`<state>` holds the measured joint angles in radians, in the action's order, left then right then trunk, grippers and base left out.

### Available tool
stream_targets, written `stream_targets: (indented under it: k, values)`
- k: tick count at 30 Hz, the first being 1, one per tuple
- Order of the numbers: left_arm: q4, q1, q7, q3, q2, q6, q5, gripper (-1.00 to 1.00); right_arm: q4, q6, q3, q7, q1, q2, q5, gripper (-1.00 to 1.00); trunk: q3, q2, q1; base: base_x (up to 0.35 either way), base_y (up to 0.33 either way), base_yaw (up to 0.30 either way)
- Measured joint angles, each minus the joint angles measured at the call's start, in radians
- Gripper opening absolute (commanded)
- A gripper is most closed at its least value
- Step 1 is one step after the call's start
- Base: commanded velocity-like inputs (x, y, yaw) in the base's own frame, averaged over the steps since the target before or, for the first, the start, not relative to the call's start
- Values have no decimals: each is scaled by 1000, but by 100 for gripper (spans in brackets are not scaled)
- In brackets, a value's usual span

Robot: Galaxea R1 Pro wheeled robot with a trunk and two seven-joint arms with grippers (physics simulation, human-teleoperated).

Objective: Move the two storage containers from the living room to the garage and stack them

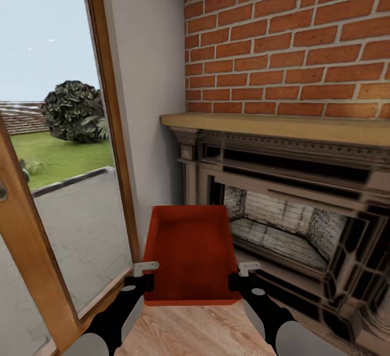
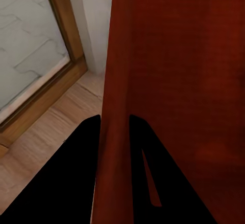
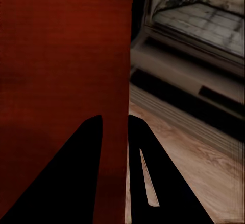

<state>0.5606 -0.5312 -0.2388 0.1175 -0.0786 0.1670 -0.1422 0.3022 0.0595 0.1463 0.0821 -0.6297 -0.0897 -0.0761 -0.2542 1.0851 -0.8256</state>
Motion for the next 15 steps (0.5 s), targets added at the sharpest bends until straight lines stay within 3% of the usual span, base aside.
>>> stream_targets:
  k: [3, 5, 15]
  values:
    - [0, 0, 0, 0, 0, 0, 0, -100, 0, 0, 3, 0, 0, 0, -2, -100, 2, 0, 0, 0, 0, -261]
    - [13, 0, 1, -4, 0, 16, 19, -100, 1, -1, -8, 0, 0, -2, 1, -100, 3, 0, 0, 0, 0, -261]
    - [11, 0, 1, -5, 0, 18, 19, -100, 1, -4, -7, 0, 0, -2, 1, -100, 10, 0, 0, 0, 0, -261]
